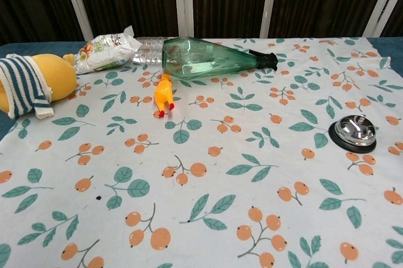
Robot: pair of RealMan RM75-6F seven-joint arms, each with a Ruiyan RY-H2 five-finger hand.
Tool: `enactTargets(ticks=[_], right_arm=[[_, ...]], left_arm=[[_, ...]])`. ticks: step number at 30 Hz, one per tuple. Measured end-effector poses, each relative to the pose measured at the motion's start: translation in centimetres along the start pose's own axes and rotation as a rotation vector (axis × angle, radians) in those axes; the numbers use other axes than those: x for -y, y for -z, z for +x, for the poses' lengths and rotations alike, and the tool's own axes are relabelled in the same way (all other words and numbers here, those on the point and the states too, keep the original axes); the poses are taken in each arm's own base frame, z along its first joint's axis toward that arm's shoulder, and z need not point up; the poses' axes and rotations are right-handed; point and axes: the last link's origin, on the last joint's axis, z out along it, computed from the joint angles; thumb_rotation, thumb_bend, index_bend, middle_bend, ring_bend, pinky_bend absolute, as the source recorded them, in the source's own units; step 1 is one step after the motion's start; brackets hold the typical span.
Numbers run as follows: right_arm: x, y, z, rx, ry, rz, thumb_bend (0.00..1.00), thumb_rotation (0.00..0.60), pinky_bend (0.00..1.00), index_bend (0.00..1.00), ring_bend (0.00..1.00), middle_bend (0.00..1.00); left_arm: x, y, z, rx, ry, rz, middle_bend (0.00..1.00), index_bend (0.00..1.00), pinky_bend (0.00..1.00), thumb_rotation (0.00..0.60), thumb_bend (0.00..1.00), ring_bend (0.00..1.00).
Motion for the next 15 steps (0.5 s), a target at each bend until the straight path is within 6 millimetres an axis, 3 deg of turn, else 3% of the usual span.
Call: enactTargets(ticks=[15], right_arm=[[2.1,-1.6,-1.6,-0.006,0.013,0.073,1.0,0.6,0.0,0.09,0.0,0.0]], left_arm=[[-0.2,0.1,-0.1,-0.006,-0.006,-0.004,0.0,0.05,0.16,0.6,0.4,0.03]])
